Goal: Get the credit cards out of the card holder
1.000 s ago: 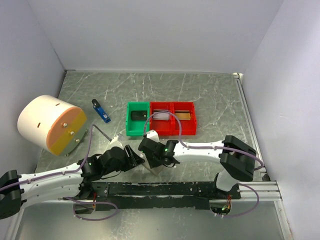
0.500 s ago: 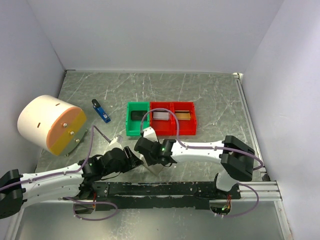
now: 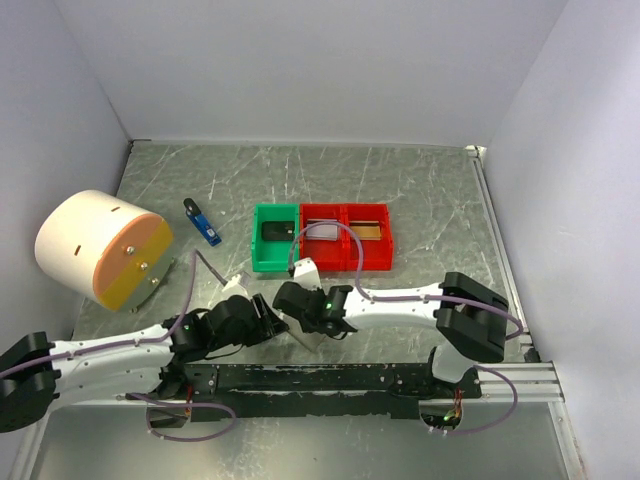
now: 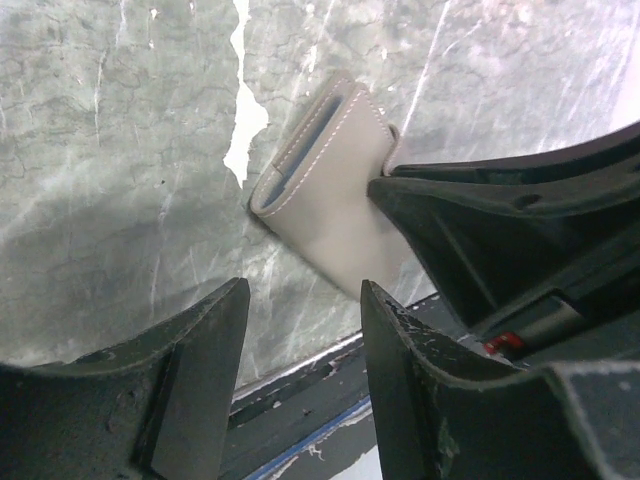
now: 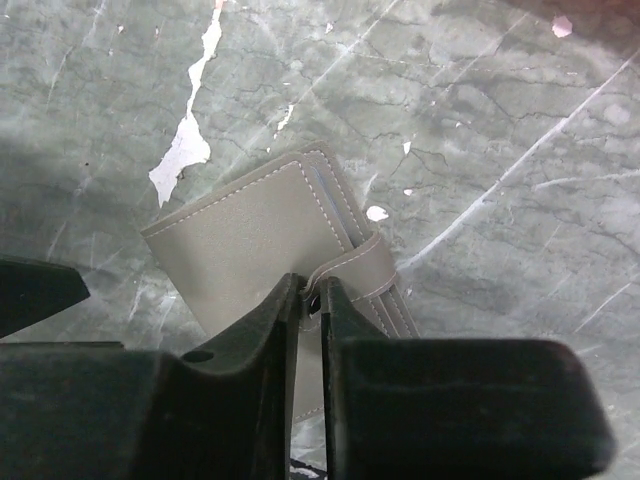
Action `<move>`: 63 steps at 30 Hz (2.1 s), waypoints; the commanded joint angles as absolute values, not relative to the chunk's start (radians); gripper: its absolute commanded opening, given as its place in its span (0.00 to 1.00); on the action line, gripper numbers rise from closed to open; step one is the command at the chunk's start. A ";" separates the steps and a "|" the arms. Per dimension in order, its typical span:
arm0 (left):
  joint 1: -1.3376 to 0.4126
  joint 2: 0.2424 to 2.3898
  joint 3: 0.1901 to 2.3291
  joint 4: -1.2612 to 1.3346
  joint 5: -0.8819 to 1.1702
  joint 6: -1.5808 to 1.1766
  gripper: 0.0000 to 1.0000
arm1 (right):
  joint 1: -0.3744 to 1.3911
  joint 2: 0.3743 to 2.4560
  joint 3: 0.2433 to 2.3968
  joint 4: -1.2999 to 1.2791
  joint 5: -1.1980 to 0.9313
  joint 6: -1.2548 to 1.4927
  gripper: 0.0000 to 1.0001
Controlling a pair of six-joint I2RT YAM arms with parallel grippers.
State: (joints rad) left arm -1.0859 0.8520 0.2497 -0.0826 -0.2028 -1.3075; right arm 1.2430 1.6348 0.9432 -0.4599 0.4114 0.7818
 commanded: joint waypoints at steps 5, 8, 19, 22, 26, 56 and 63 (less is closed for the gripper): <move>-1.099 0.997 0.305 0.050 -0.132 -1.259 0.63 | 1.219 1.561 0.787 -0.356 0.305 0.850 0.03; -1.102 1.026 0.312 0.068 -0.127 -1.258 0.65 | 1.214 1.525 0.773 -0.333 0.287 0.862 0.04; -1.106 1.006 0.308 0.031 -0.149 -1.271 0.70 | 1.206 1.411 0.816 -0.423 0.339 0.865 0.08; -1.106 0.967 0.298 0.022 -0.155 -1.272 0.71 | 1.179 1.364 0.795 -0.425 0.327 0.863 0.09; -1.106 0.933 0.293 -0.007 -0.162 -1.274 0.71 | 1.097 1.299 0.714 -0.343 0.188 0.829 0.09; -1.114 1.029 0.362 -0.007 -0.121 -1.231 0.73 | 0.838 1.150 0.496 -0.291 0.014 0.721 0.37; -1.114 1.046 0.379 -0.009 -0.113 -1.223 0.73 | 0.838 1.196 0.530 -0.300 -0.016 0.662 0.45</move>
State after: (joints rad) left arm -1.1065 1.0351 0.3420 -0.0063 -0.1268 -1.2419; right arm 0.8406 1.1717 0.4923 -0.2825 0.0013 0.7189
